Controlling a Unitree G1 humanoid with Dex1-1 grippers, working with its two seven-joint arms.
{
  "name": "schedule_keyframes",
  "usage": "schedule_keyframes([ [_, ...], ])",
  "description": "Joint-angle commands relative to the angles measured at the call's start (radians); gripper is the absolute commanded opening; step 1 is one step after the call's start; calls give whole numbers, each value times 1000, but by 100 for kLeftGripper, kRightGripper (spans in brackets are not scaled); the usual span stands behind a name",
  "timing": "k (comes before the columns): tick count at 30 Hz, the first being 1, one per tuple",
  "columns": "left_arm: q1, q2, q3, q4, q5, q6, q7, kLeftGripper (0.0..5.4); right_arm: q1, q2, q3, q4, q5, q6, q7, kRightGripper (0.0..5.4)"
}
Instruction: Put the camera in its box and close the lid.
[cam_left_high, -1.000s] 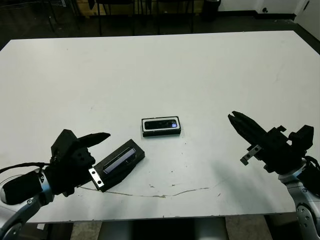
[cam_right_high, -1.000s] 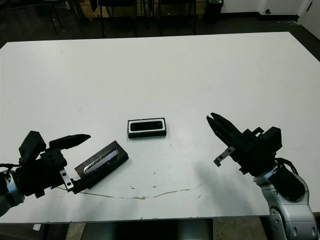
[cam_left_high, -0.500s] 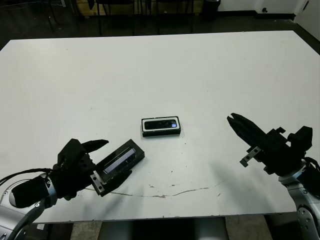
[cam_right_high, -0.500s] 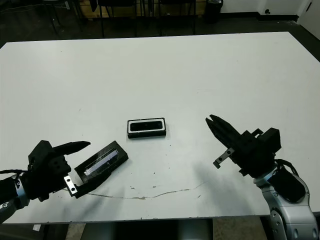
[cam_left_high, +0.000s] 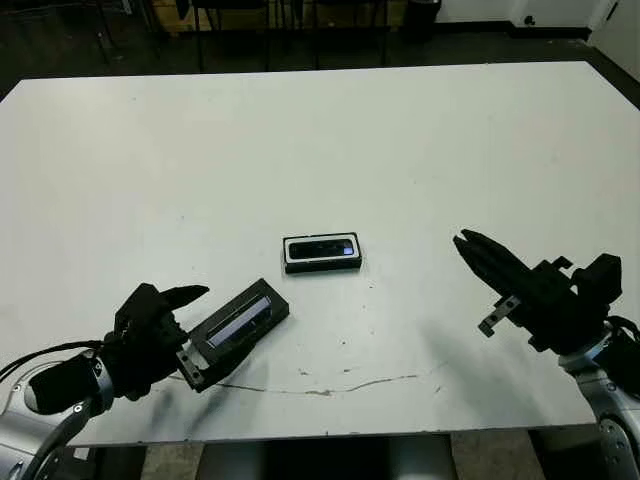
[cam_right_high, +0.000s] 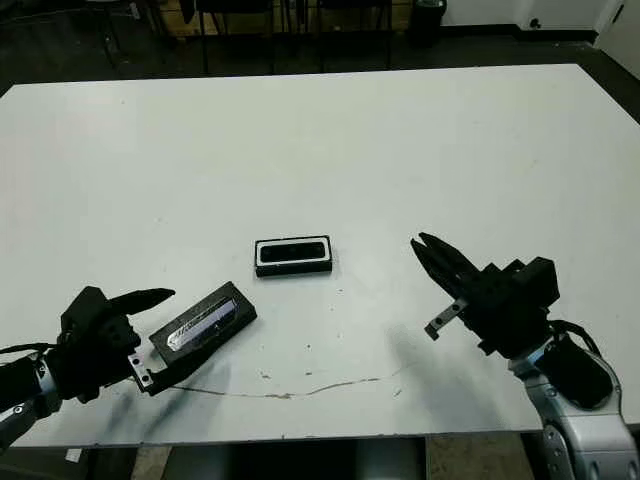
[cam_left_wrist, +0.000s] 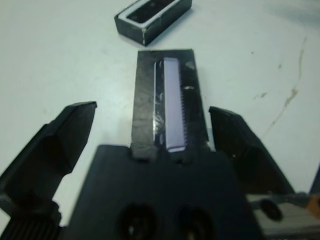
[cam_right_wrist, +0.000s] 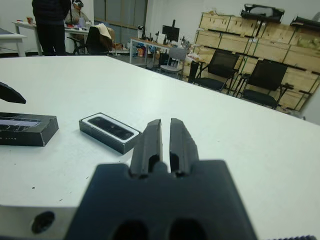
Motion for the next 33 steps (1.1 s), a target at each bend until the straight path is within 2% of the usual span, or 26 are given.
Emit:
schedule_keyframes([
  [1, -9, 6, -13, 33, -6, 21, -24, 539, 2, -3, 1, 34, 0, -18, 15, 0],
  [4, -18, 15, -21, 43, -8, 35, -43, 539, 7, -9, 5, 26, -23, -31, 8, 0],
  [8, -27, -1, -15, 74, -48, 65, -63, 539, 9, -18, 1, -2, -21, 16, -6, 0],
  [12, -28, -7, -19, 95, -46, 70, -56, 539, 18, -21, -2, -13, -25, 18, -6, 0],
  [13, -26, -13, -16, 97, -50, 75, -51, 539, 21, -25, -3, -28, -24, 43, -18, 0],
  [16, -2, -34, -14, 87, -23, 50, -10, 511, 25, -29, -4, -53, -21, 78, -31, 0],
  [19, 22, -64, -13, 90, 9, -26, 26, 456, 35, -29, -6, -82, -18, 118, -51, 0],
  [23, 49, -142, 9, 112, -11, -95, 66, 379, 38, -29, -1, -76, -33, 103, -48, 0],
  [28, 49, -140, 17, 100, -34, -101, 39, 285, 40, -25, -3, -80, -17, 124, -49, 0],
  [31, 41, -123, 19, 88, -51, -85, 11, 277, 32, -18, 0, -41, -20, 77, -27, 0],
  [33, 32, -106, 23, 80, -66, -81, -18, 277, 26, -16, 2, -27, -22, 73, -29, 0],
])
